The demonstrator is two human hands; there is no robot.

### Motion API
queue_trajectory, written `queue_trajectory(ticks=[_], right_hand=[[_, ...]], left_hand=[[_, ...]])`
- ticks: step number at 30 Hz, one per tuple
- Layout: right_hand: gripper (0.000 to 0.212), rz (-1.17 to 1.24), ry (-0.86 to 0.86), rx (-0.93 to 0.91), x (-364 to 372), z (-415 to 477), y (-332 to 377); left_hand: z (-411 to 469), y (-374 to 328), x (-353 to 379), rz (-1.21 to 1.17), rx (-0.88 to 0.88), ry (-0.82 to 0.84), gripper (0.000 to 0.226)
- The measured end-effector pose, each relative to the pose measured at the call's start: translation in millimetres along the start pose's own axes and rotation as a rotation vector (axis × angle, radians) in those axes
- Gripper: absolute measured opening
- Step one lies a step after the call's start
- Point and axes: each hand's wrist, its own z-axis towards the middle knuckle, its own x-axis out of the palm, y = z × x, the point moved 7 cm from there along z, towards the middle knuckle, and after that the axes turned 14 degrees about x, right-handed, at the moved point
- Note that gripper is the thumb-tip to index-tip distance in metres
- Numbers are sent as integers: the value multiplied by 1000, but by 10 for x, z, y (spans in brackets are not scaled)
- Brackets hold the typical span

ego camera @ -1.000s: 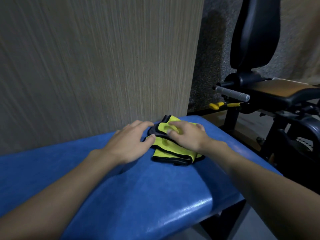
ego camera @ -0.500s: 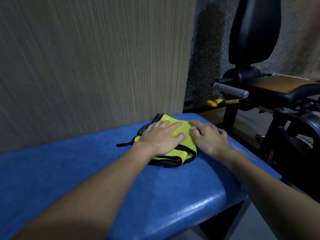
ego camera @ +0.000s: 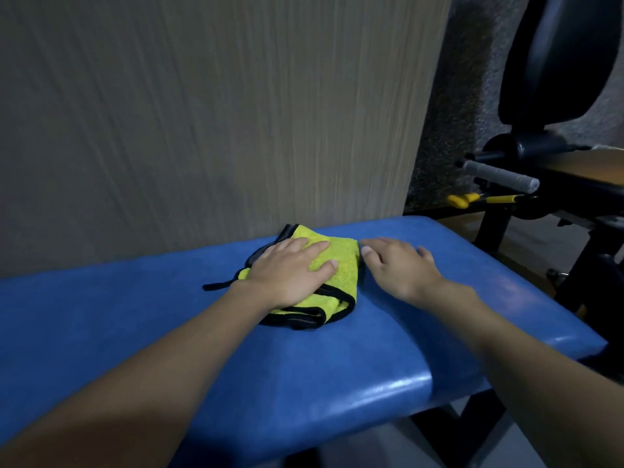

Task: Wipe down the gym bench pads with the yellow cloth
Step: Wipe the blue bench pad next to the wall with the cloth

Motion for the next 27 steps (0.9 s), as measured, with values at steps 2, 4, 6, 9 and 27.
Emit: queue_trajectory(ticks=[2, 4, 6, 9, 27], right_hand=[[49, -121, 48, -37, 213, -135, 204], [53, -237, 65, -15, 262, -179, 213], [51, -279, 37, 24, 184, -180, 227], [45, -127, 21, -49, 223, -237, 617], [51, -230, 141, -162, 787, -892, 1687]], left_hand=[[-213, 195, -58, 9, -36, 2, 62], [-452, 423, -107, 18, -77, 5, 62], [-651, 636, -170, 22, -113, 3, 63], [-755, 774, -276, 1, -170, 21, 63], [-1499, 1479, -369, 47, -254, 37, 69]])
